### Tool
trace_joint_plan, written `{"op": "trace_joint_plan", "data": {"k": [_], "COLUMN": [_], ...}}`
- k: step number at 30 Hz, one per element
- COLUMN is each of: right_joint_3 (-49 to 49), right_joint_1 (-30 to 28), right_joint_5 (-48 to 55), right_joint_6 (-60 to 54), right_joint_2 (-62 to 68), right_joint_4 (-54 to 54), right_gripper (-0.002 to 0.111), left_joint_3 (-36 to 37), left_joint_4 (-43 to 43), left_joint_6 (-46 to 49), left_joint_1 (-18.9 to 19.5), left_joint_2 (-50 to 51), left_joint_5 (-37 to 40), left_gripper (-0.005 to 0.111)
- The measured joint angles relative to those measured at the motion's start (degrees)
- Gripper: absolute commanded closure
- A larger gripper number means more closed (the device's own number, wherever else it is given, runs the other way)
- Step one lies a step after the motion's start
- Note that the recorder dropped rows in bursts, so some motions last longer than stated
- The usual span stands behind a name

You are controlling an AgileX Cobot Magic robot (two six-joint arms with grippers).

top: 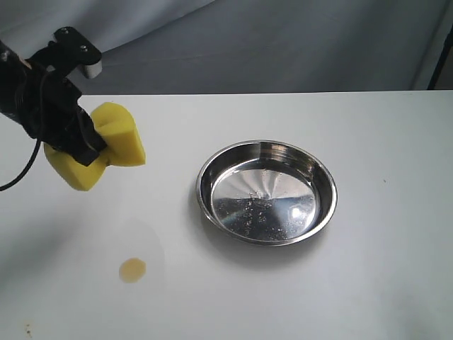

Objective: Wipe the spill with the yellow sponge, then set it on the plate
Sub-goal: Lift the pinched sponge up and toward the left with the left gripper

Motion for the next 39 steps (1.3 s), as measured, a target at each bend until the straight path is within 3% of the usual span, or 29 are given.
{"op": "trace_joint_plan", "data": {"k": [11,39], "right_joint_3": [0.0,0.0], "right_joint_1": [0.0,0.0], "right_joint_5": [0.0,0.0], "right_joint_6": [0.0,0.0], "right_joint_2": [0.0,0.0], "right_joint_4": [0.0,0.0], "right_gripper": [0.108,0.108], "left_joint_3": [4.9,5.1], "left_joint_4": [-0.8,-4.9], "left_joint_6": [-0.1,-0.1], "left_joint_1": [0.0,0.0], "left_joint_2": [-3.6,-3.6], "left_joint_5": [-2.2,-3.9], "left_gripper": [0.107,0.107]}}
